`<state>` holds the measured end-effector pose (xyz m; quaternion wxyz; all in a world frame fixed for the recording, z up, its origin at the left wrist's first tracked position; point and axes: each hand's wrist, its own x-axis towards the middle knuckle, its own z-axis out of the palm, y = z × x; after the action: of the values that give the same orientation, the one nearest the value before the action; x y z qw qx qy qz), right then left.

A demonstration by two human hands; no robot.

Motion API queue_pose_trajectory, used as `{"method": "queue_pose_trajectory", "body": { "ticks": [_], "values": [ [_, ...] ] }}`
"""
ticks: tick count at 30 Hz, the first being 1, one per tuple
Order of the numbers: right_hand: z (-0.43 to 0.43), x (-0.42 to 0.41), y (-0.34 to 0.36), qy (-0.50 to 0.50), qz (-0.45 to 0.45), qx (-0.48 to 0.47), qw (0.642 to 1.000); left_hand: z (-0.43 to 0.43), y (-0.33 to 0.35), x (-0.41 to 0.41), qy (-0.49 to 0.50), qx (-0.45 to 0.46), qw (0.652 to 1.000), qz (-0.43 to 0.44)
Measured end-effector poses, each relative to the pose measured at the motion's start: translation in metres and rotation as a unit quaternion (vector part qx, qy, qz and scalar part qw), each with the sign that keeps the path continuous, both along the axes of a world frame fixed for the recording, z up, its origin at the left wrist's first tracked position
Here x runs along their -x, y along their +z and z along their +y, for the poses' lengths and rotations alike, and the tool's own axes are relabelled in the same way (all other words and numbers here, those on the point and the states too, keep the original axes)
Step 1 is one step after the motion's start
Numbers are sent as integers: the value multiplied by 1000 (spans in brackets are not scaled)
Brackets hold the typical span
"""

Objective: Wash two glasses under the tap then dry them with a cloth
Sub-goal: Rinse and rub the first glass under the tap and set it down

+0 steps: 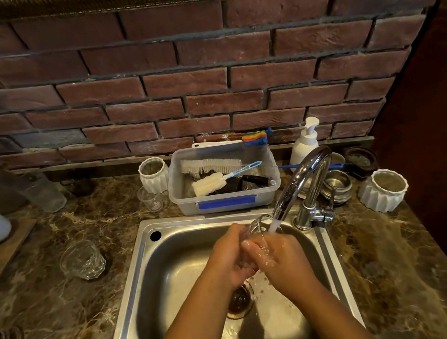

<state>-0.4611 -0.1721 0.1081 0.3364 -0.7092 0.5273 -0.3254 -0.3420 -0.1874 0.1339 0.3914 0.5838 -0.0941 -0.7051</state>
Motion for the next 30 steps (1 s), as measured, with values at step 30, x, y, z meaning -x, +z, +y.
{"method": "queue_pose_trajectory", "body": {
  "ticks": [30],
  "values": [
    [-8, -5, 0, -184, -418, -379, 805, 10, -27, 6, -111, 407, 770, -479]
  ]
}}
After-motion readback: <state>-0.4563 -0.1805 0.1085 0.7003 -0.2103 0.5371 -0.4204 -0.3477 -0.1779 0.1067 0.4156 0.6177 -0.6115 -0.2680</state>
